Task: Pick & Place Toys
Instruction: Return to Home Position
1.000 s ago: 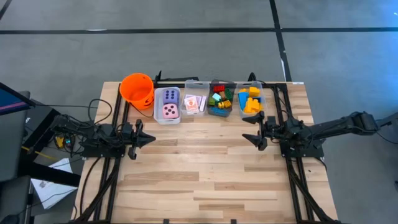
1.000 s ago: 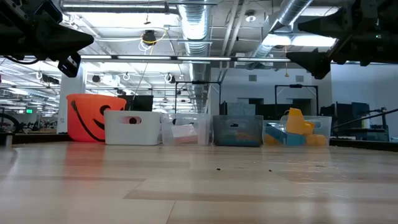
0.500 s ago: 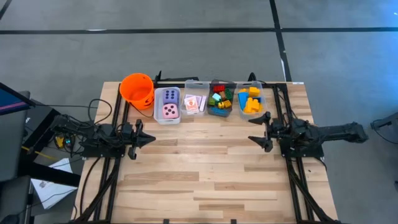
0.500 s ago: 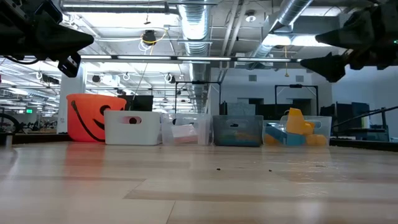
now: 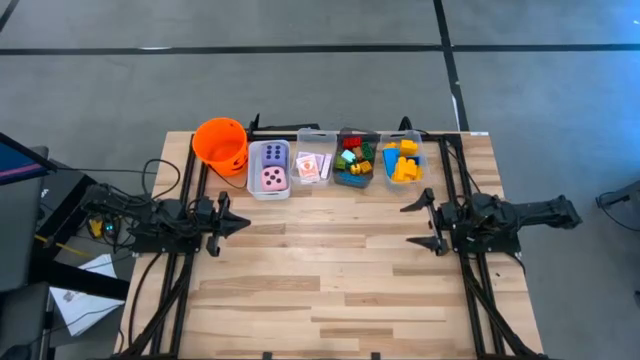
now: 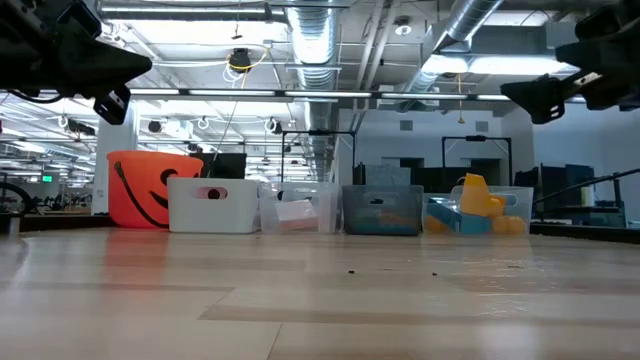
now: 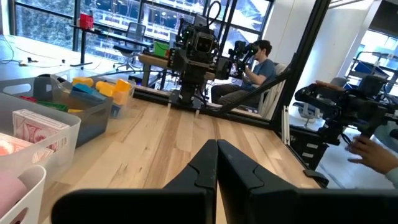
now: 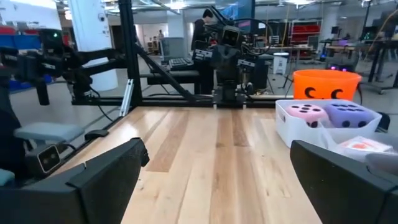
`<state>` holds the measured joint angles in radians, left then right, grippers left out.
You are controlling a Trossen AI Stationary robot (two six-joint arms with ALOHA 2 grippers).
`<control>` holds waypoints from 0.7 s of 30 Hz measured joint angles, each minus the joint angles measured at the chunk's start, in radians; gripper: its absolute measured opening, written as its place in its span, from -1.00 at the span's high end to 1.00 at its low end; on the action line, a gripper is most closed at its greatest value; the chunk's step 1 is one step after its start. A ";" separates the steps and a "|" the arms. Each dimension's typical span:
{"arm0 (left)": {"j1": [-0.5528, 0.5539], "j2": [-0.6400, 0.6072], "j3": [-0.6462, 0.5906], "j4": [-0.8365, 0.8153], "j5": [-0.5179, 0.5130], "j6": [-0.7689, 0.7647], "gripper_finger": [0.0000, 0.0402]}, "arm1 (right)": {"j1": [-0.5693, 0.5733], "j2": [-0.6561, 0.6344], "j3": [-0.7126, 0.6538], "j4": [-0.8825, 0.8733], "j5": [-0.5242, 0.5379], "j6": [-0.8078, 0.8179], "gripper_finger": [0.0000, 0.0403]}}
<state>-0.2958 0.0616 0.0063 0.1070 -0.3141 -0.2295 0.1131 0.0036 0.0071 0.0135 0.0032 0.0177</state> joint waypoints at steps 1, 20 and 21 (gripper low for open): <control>0.000 0.000 0.000 0.001 0.000 0.000 1.00 | 0.001 0.000 0.000 0.000 -0.002 0.004 -0.99; 0.000 0.000 0.000 0.007 0.000 0.000 1.00 | 0.004 0.005 -0.001 0.000 -0.001 0.166 -0.99; 0.000 0.000 0.000 0.007 0.001 0.000 1.00 | 0.004 0.005 -0.001 0.000 -0.001 0.166 -0.99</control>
<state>-0.2958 0.0616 0.0063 0.1139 -0.3134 -0.2295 0.1169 0.0090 0.0059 0.0135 0.0021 0.1841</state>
